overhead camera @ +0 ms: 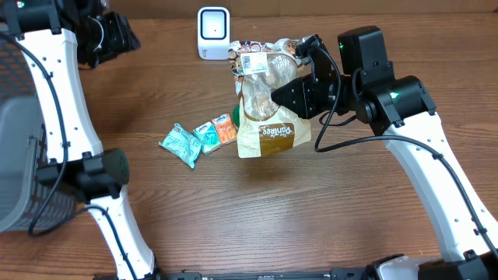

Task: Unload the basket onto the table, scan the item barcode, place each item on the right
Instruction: 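Hold the bag's label up to the barcode scanner with the right gripper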

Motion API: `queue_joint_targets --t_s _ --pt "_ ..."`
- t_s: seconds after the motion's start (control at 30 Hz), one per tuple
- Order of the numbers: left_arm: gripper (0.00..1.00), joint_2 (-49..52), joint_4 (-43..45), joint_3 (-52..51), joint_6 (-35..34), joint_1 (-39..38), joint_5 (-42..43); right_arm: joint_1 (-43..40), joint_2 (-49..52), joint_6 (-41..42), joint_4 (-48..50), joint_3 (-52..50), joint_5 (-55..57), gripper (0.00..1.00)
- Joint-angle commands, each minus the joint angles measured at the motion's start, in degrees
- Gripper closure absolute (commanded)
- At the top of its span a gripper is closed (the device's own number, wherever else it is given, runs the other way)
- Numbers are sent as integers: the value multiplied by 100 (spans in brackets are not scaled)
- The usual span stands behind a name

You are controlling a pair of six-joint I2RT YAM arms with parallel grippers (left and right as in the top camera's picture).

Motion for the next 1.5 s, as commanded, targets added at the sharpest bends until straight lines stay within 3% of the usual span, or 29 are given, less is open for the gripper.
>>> queue_joint_targets --t_s 0.0,0.13,0.27,0.33,0.57,0.8,0.9,0.97,1.03,1.27,1.47 --pt "37 -1143 -15 -656 136 90 -697 -13 -103 -190 55 151 92 96" --pt "22 -1740 -15 -1281 472 177 -890 -13 -103 -190 105 151 -109 96" --pt "11 -1808 -13 -1528 743 245 -920 -15 -103 -293 125 151 -564 96" --pt "1 -1790 -13 -1727 737 280 -1244 -15 -103 -39 50 153 -273 96" --pt "0 -1786 -13 -2120 734 299 -1829 92 -35 76 -52 326 970 96" --pt "0 -1786 -13 -2120 734 297 -1832 796 678 -291 138 1414 3958 96" --pt "0 -1786 -13 -2120 728 291 -1823 1091 1150 -785 911 1604 5823 96" --pt "1 -1786 26 -2120 713 291 -1725 1287 1587 -1598 1958 1602 7160 96" --pt "0 -1786 26 -2120 713 291 -1727 1405 1980 -2439 2835 1602 7799 96" --pt "1 -1786 26 -2120 713 291 -1727 1532 3285 -5508 5200 1602 7921 96" --pt "1 -1786 26 -2120 713 291 -1727 1539 3945 -6575 6349 1602 7298 96"
